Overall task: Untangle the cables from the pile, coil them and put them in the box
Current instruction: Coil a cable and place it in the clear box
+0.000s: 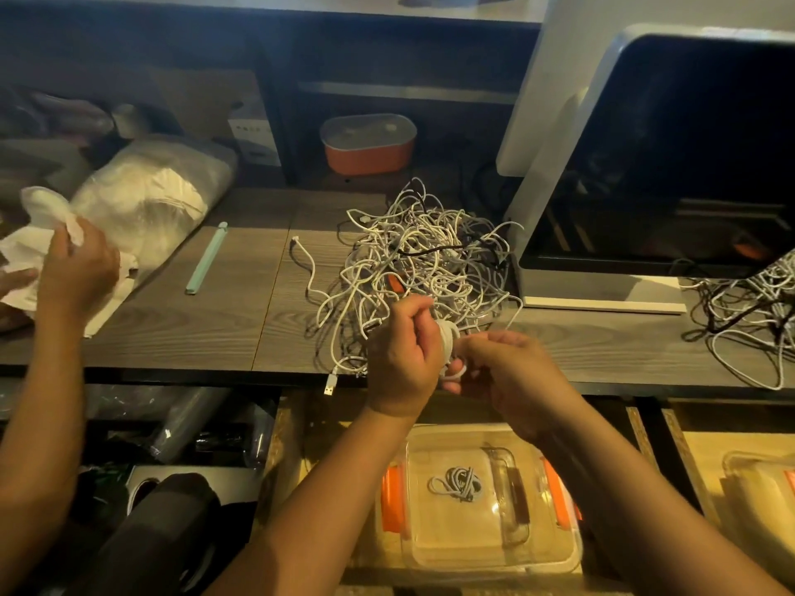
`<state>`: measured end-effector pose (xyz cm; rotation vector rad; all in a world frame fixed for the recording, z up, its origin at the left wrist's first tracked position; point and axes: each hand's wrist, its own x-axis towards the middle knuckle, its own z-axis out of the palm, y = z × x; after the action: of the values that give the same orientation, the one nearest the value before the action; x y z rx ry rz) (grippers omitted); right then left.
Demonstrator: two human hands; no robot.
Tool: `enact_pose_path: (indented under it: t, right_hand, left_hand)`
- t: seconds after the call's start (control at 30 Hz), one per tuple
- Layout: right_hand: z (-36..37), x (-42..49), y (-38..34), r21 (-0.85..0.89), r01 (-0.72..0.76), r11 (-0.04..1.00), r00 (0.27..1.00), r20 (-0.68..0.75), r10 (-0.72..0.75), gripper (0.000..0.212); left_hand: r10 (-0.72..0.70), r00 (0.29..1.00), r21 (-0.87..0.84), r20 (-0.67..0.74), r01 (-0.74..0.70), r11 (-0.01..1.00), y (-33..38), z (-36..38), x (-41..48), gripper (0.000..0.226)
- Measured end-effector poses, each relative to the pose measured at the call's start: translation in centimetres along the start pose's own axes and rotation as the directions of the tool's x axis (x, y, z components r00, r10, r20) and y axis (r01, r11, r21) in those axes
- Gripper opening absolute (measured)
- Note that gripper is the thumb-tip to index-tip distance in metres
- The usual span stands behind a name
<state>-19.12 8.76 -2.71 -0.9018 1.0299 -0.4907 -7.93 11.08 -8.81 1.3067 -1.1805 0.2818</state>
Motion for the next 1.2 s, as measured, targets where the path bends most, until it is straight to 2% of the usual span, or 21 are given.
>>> enact_pose_path:
  t: [0.1, 0.17, 0.2, 0.27, 0.3, 0.37, 0.43, 0.53, 0.6, 0.67, 0.7, 0.8, 0.97, 1.07, 1.2]
  right_hand:
    - [0.1, 0.3, 0.2, 0.083, -0.081, 0.993, 0.996, -0.022, 0.083, 0.017]
    - [0.2, 0.3, 0.7, 0.067, -0.055, 0.996, 0.997, -0.051, 0.058, 0.019]
    - [0.2, 0.3, 1.0, -0.007, -0.006, 1.000, 0.996, -0.089, 0.005, 0.020]
    - [0.6, 0.2, 1.7, -0.193, 0.110, 0.975, 0.977, -0.161, -0.142, 0.022]
    - [0.8, 0.2, 1.9, -0.261, 0.159, 0.952, 0.963, -0.170, -0.207, 0.021]
    - [1.3, 0.1, 2.3, -0.401, 0.244, 0.883, 0.932, -0.155, -0.328, 0.015]
    - [1.7, 0.2, 2.4, -0.519, 0.297, 0.802, 0.900, -0.128, -0.416, 0.010]
    - [2.2, 0.2, 2.1, -0.575, 0.340, 0.744, 0.868, -0.113, -0.484, 0.009]
    - [2.0, 0.4, 1.8, -0.609, 0.356, 0.709, 0.852, -0.100, -0.514, 0.007]
    - [1.6, 0.8, 1.5, -0.606, 0.354, 0.712, 0.856, -0.098, -0.508, 0.006]
    - [1.4, 0.9, 1.5, -0.591, 0.349, 0.728, 0.856, -0.115, -0.504, 0.007]
    - [1.3, 1.0, 1.5, -0.541, 0.355, 0.762, 0.823, -0.205, -0.529, 0.010]
    - [1.7, 0.8, 2.4, -0.687, 0.405, 0.604, 0.704, -0.188, -0.685, 0.011]
    - [1.6, 0.8, 2.8, -0.706, 0.426, 0.565, 0.662, -0.183, -0.727, 0.014]
    - [1.0, 1.0, 3.1, -0.662, 0.394, 0.638, 0.716, -0.214, -0.664, 0.015]
  left_hand:
    - [0.084, 0.995, 0.001, 0.059, -0.084, 0.996, -0.3, -0.2, -0.1, 0.021]
    - [0.079, 0.992, 0.001, 0.098, -0.080, 0.997, -0.7, -0.2, -0.3, 0.019]
    - [0.037, 0.994, 0.005, 0.104, -0.038, 0.999, -0.7, -0.2, -0.5, 0.013]
    - [-0.164, 0.983, -0.034, 0.083, 0.167, 0.985, -0.4, -0.2, -0.7, 0.011]
    - [-0.294, 0.953, -0.080, 0.077, 0.300, 0.951, 0.0, -0.2, -0.7, 0.014]
    - [-0.527, 0.845, -0.174, 0.092, 0.535, 0.827, 1.0, -0.1, -0.6, 0.013]
    - [-0.670, 0.736, -0.221, 0.099, 0.673, 0.706, 1.4, -0.1, -0.2, 0.014]
    - [-0.765, 0.611, -0.255, 0.204, 0.787, 0.561, 1.6, -0.2, 0.5, 0.023]
    - [-0.768, 0.564, -0.291, 0.303, 0.823, 0.488, 1.7, -0.4, 0.7, 0.017]
    - [-0.744, 0.562, -0.284, 0.361, 0.826, 0.486, 1.7, -0.5, 0.8, 0.005]
    - [-0.741, 0.565, -0.263, 0.363, 0.825, 0.500, 1.6, -0.5, 0.7, 0.007]
    - [-0.744, 0.599, -0.268, 0.297, 0.800, 0.537, 2.3, -0.1, 0.3, 0.011]
    - [-0.692, 0.695, -0.298, 0.195, 0.714, 0.634, 3.8, 0.2, 0.1, 0.011]
    - [-0.662, 0.726, -0.289, 0.187, 0.685, 0.669, 4.0, 0.2, -0.5, 0.017]
    - [-0.623, 0.756, -0.262, 0.198, 0.654, 0.710, 3.6, 0.1, -1.3, 0.014]
